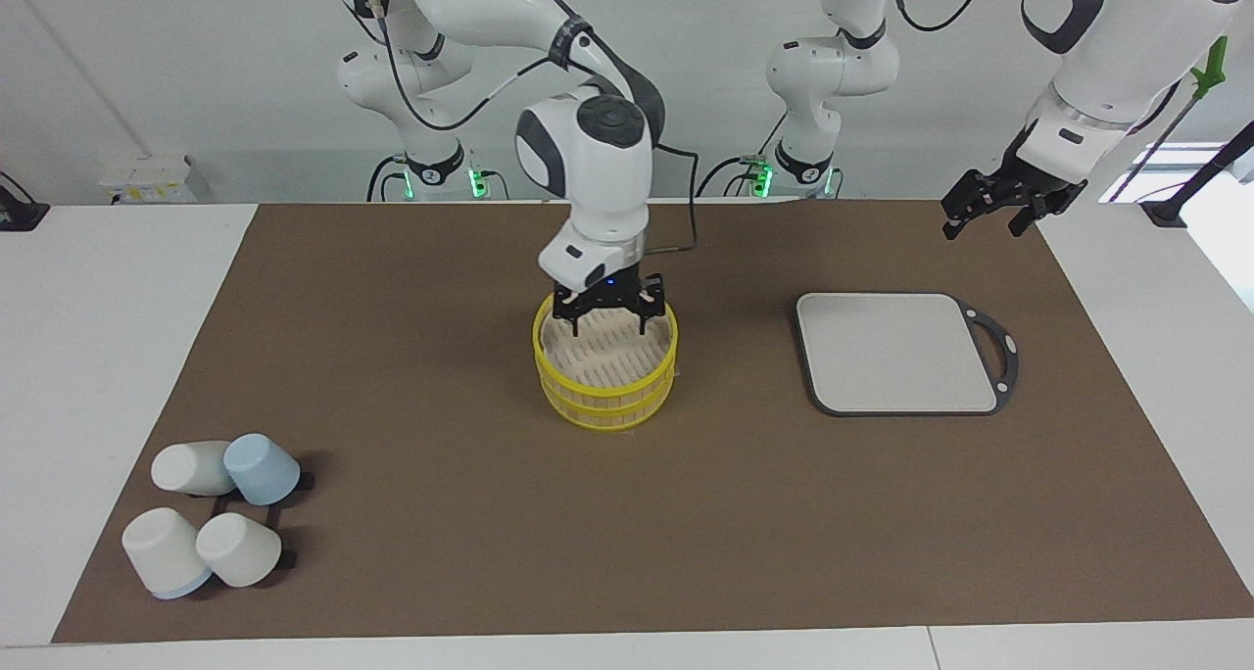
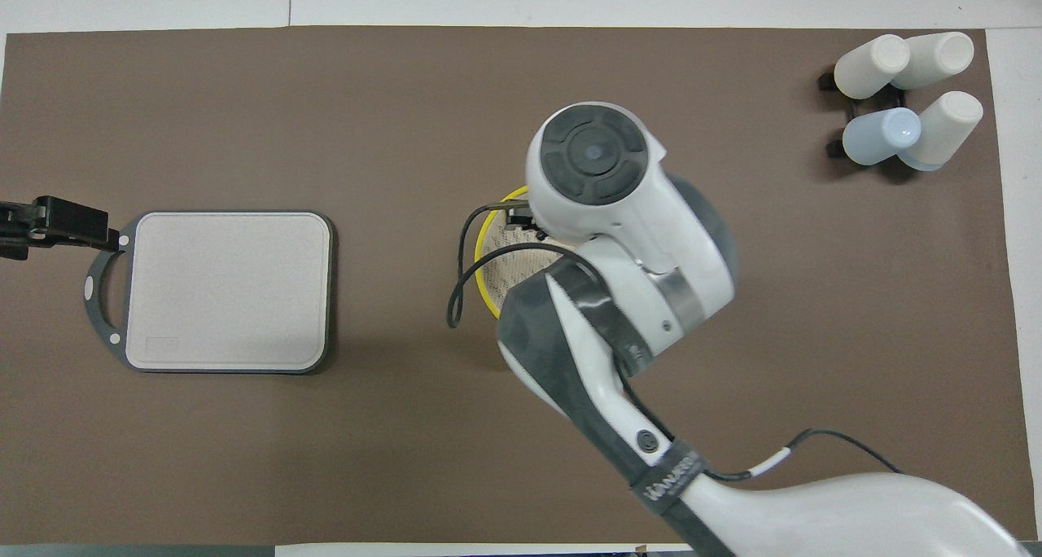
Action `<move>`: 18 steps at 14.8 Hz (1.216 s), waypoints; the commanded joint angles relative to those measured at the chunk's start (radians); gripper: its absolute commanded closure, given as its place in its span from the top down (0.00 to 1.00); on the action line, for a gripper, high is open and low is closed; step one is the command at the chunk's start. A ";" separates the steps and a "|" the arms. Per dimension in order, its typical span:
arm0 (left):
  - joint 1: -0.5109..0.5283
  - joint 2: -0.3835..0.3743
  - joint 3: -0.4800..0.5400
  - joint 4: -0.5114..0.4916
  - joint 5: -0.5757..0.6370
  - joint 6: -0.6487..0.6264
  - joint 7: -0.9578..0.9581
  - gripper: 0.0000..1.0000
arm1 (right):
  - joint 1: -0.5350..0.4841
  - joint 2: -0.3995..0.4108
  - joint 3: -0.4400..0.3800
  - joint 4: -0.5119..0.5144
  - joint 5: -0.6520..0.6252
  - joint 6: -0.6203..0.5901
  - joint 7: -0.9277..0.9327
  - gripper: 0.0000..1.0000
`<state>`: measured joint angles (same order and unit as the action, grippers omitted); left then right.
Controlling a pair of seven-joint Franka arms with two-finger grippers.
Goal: Place bun in steamer
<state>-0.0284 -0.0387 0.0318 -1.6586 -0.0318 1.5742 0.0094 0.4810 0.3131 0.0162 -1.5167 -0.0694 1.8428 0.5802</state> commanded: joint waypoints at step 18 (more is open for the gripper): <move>0.008 -0.017 -0.006 -0.027 0.023 0.018 0.047 1.00 | -0.461 -0.364 0.008 -0.203 0.080 -0.217 -0.485 1.00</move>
<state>-0.0284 -0.0386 0.0308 -1.6623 -0.0238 1.5749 0.0403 0.0492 -0.0432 0.0160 -1.7015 0.0097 1.6014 0.1376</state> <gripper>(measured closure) 0.000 0.000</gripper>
